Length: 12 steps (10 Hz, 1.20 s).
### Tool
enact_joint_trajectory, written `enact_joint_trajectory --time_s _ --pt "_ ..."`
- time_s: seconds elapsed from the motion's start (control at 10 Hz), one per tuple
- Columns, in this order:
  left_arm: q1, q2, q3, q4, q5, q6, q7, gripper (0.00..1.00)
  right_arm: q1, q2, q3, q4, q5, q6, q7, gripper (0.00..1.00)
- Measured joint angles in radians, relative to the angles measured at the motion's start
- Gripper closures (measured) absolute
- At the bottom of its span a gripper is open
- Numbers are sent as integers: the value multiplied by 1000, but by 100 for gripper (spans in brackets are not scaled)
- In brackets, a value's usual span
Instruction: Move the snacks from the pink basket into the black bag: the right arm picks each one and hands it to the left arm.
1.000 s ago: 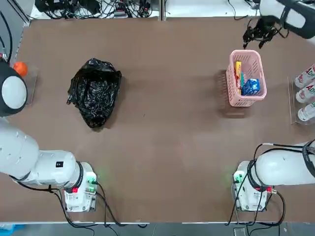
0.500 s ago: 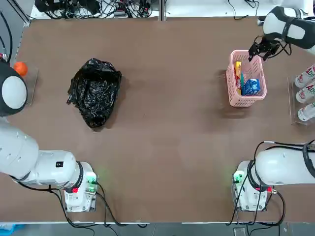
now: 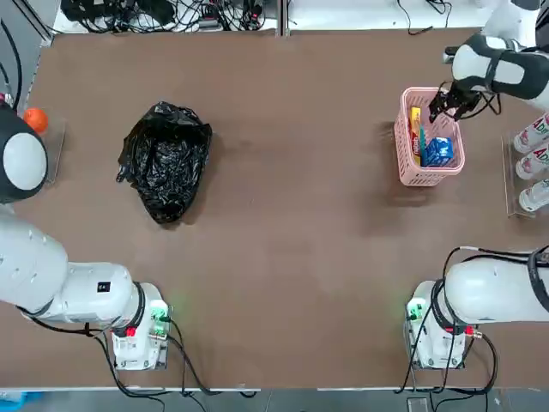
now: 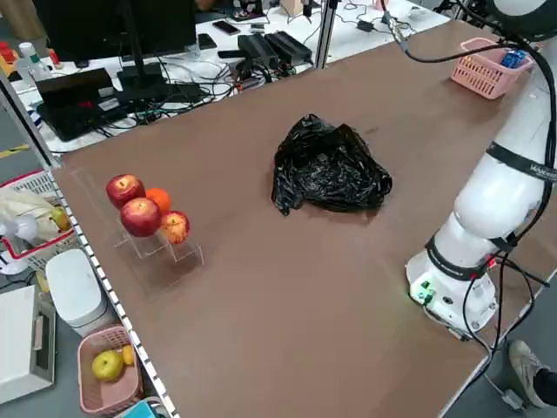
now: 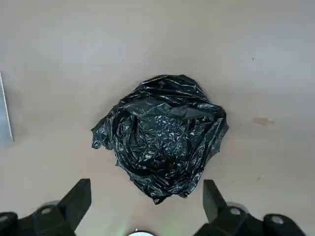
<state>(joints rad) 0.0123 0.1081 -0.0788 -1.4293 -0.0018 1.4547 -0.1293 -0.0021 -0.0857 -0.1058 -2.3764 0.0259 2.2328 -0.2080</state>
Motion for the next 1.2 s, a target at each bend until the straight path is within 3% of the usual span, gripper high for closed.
enact_joint_trajectory --time_s 0.7,1.2 --pt "0 0 0 0 0 0 -1 0 -19 -50 -4 -105 0 -2 -76 0" --pt "-7 0 -4 -1 0 0 -4 0 -29 -64 -5 -134 0 -2 -82 0"
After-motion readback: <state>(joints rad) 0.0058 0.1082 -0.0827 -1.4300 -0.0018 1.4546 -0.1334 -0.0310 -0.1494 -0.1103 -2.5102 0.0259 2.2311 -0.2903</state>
